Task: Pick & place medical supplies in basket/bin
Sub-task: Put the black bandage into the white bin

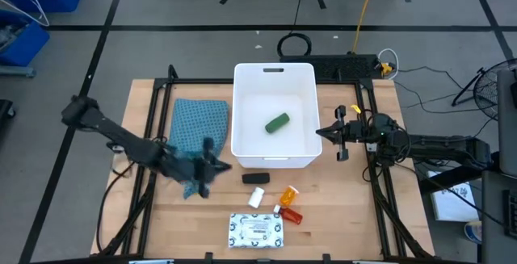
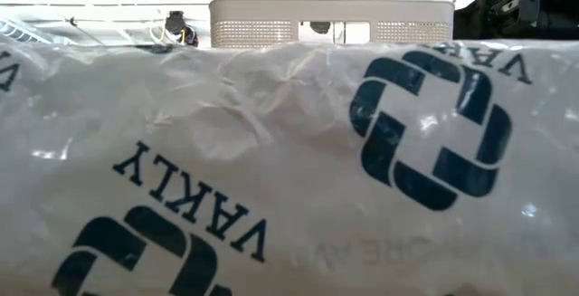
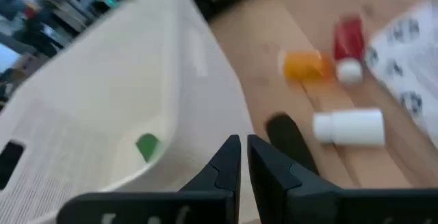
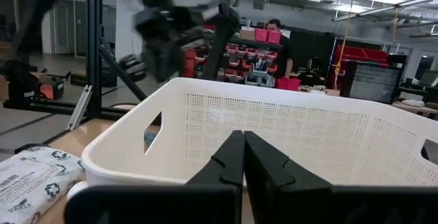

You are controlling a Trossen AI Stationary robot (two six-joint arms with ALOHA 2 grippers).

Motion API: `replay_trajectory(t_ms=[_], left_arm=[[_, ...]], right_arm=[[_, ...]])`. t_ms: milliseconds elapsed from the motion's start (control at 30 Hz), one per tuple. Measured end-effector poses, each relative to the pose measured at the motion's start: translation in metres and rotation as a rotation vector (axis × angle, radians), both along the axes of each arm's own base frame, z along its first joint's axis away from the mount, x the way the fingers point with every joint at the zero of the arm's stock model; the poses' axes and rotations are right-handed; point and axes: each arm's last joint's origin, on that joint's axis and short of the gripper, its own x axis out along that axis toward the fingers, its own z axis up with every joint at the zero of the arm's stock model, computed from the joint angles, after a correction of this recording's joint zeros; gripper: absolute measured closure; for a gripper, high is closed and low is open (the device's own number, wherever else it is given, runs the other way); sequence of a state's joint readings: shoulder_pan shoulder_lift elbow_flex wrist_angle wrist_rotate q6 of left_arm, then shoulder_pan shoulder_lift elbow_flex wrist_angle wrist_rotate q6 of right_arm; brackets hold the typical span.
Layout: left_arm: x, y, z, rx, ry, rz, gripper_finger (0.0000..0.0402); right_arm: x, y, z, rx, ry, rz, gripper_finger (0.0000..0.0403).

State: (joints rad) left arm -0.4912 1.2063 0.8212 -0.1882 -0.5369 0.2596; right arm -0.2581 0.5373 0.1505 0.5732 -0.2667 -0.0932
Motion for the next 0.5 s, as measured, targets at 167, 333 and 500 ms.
replay_trajectory(t_ms=[167, 333, 500], left_arm=[[0.04, -0.033, -0.013, 0.187, 0.234, -0.016, 0.0367], [0.076, -0.049, -0.033, 0.257, 0.447, 0.0, 0.0315], [0.103, -0.062, -0.052, 0.267, 0.517, -0.021, 0.0209]], right_arm=[[0.0, 0.0, 0.0, 0.011, -0.001, 0.001, 0.0403], [0.0, 0.0, 0.0, 0.054, 0.0, 0.005, 0.0403], [0.0, 0.001, -0.001, 0.079, 0.009, 0.01, 0.0403]])
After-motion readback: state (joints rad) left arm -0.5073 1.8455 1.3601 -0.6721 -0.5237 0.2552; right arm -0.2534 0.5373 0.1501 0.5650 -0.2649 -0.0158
